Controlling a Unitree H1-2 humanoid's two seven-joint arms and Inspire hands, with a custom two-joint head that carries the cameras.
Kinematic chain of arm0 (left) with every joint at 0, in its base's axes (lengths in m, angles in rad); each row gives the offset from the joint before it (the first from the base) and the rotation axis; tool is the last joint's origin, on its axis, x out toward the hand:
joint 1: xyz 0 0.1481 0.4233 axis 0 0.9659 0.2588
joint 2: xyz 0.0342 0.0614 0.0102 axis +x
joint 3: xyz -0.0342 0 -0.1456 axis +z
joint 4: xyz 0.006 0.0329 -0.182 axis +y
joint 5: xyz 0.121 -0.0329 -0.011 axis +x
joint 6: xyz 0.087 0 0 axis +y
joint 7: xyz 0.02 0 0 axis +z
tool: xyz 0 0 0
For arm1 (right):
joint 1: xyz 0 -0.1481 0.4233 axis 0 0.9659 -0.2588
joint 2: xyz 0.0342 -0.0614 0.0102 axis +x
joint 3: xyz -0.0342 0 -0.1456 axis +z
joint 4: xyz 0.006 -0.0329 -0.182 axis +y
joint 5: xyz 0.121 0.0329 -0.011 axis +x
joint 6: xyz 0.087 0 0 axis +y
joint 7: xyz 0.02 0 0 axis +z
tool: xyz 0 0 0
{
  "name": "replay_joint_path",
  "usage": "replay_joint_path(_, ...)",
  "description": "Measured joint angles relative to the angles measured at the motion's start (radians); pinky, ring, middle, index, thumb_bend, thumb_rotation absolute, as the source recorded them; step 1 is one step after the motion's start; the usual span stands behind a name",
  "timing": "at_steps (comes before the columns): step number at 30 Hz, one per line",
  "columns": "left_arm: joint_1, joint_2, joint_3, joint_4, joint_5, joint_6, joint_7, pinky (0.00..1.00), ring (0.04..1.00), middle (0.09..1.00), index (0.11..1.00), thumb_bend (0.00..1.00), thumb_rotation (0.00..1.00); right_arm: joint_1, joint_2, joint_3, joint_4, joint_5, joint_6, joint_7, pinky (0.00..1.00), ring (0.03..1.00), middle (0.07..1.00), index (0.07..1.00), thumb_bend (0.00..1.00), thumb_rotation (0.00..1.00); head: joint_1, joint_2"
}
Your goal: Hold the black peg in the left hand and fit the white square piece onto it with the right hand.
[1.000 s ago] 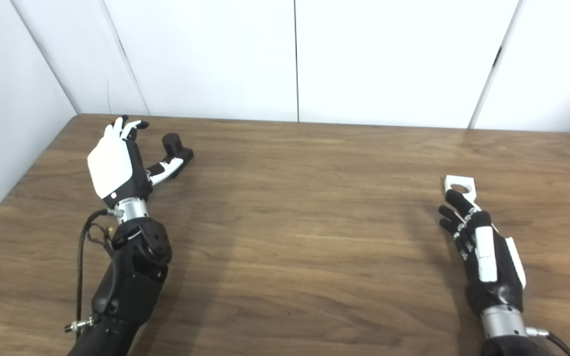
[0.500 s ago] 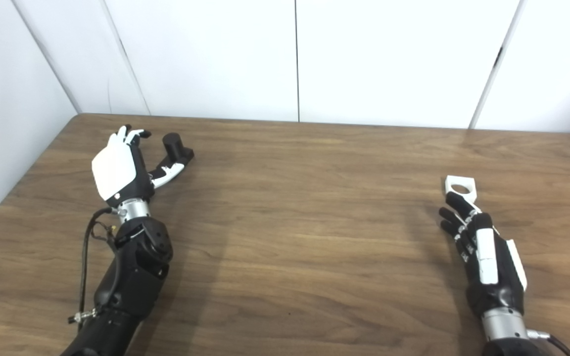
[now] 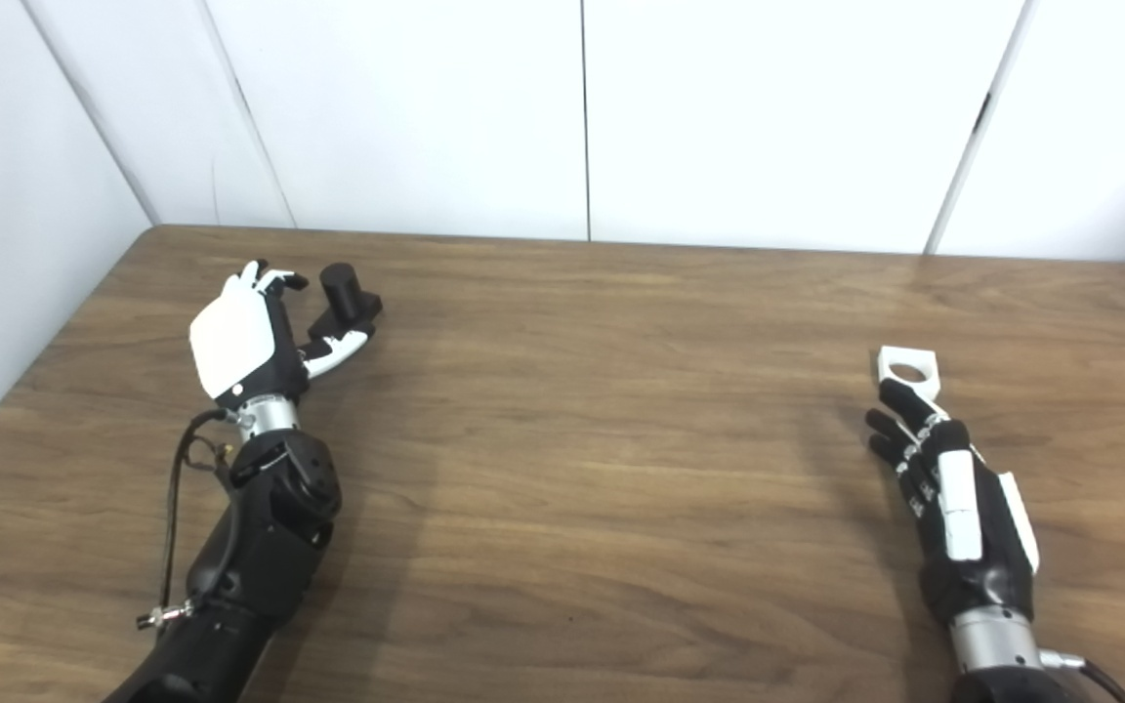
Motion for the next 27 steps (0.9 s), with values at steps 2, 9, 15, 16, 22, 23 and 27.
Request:
replay_joint_path(2, -0.001, 0.001, -0.001, 0.015, -0.008, -0.001, 0.001, 0.89, 0.921, 0.915, 0.673, 0.84, 0.40, 0.000, 0.000, 0.000, -0.005, 0.000, 0.000, 0.000, 0.88, 0.858, 0.885, 0.807, 0.69, 0.90, -0.002, 0.000)
replay_joint_path(9, -0.016, 0.012, -0.011, 0.060, -0.026, -0.002, 0.010, 0.88, 0.917, 0.913, 0.665, 0.83, 0.40, 0.001, 0.001, 0.001, -0.008, -0.003, 0.000, -0.002, 0.86, 0.850, 0.876, 0.801, 0.68, 0.91, -0.005, 0.002)
replay_joint_path(15, -0.037, 0.017, -0.022, 0.102, -0.033, -0.005, 0.023, 0.87, 0.918, 0.912, 0.652, 0.83, 0.39, 0.003, 0.002, 0.001, -0.011, -0.006, 0.000, -0.005, 0.84, 0.846, 0.872, 0.798, 0.69, 0.92, -0.012, 0.000)
replay_joint_path(16, -0.042, 0.018, -0.024, 0.112, -0.034, -0.009, 0.027, 0.86, 0.917, 0.911, 0.652, 0.83, 0.39, 0.006, 0.002, 0.001, -0.016, -0.011, 0.001, -0.007, 0.84, 0.846, 0.872, 0.798, 0.69, 0.92, -0.012, 0.000)
replay_joint_path(22, -0.069, 0.032, -0.035, 0.163, -0.045, -0.013, 0.034, 0.85, 0.915, 0.908, 0.652, 0.84, 0.41, 0.009, 0.004, 0.000, -0.031, -0.014, 0.002, -0.008, 0.83, 0.834, 0.864, 0.787, 0.69, 0.90, -0.018, 0.000)
replay_joint_path(23, -0.069, 0.034, -0.036, 0.164, -0.049, -0.013, 0.035, 0.86, 0.915, 0.908, 0.652, 0.84, 0.41, 0.009, 0.004, 0.000, -0.031, -0.014, 0.002, -0.008, 0.83, 0.832, 0.863, 0.786, 0.69, 0.90, -0.018, 0.000)
replay_joint_path(27, -0.079, 0.036, -0.047, 0.181, -0.053, -0.013, 0.035, 0.87, 0.918, 0.911, 0.652, 0.84, 0.42, 0.010, 0.005, 0.000, -0.031, -0.014, 0.002, -0.009, 0.84, 0.838, 0.870, 0.794, 0.70, 0.91, -0.020, 0.000)
